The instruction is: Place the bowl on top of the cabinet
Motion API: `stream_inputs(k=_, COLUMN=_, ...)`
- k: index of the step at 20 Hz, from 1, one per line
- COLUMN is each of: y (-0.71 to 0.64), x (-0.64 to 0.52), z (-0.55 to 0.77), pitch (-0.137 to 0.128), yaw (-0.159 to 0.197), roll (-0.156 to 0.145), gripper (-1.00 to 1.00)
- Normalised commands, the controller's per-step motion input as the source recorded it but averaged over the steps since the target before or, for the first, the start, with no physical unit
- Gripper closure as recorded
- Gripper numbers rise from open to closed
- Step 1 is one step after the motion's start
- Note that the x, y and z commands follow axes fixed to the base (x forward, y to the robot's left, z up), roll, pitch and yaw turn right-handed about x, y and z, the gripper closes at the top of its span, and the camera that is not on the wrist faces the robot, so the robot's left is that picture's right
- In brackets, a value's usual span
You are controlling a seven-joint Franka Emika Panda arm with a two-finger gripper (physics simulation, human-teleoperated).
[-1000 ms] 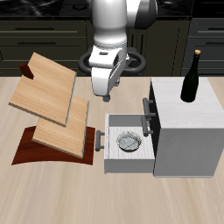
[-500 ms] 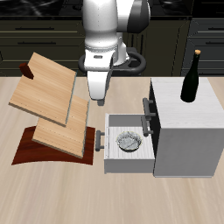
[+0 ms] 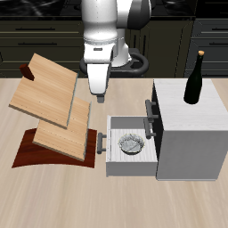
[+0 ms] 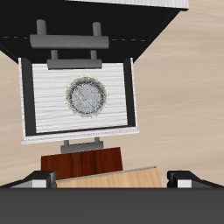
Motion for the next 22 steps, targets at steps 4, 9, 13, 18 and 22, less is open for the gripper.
stream_inputs(k=4, y=0.04, x=0.00, z=0.13, pitch=-0.082, yaw=-0.060, roll=0.010, gripper=-1.00)
stream_inputs(k=9, y=-0.05, x=0.06, z=0.02, pitch=-0.032, yaw=-0.024, roll=-0.003, gripper=-1.00)
stream_inputs(k=13, y=0.12, x=0.05, z=-0.15, pitch=-0.007, yaw=-0.002, roll=0.039, gripper=-1.00)
stream_inputs(k=18, y=0.15, x=0.00, z=-0.12, pitch=-0.014, yaw=-0.006, roll=0.046, gripper=-1.00)
stream_inputs(k=22, y=0.04, x=0.08, z=-0.22, pitch=0.025, yaw=0.006, roll=0.025, gripper=-1.00)
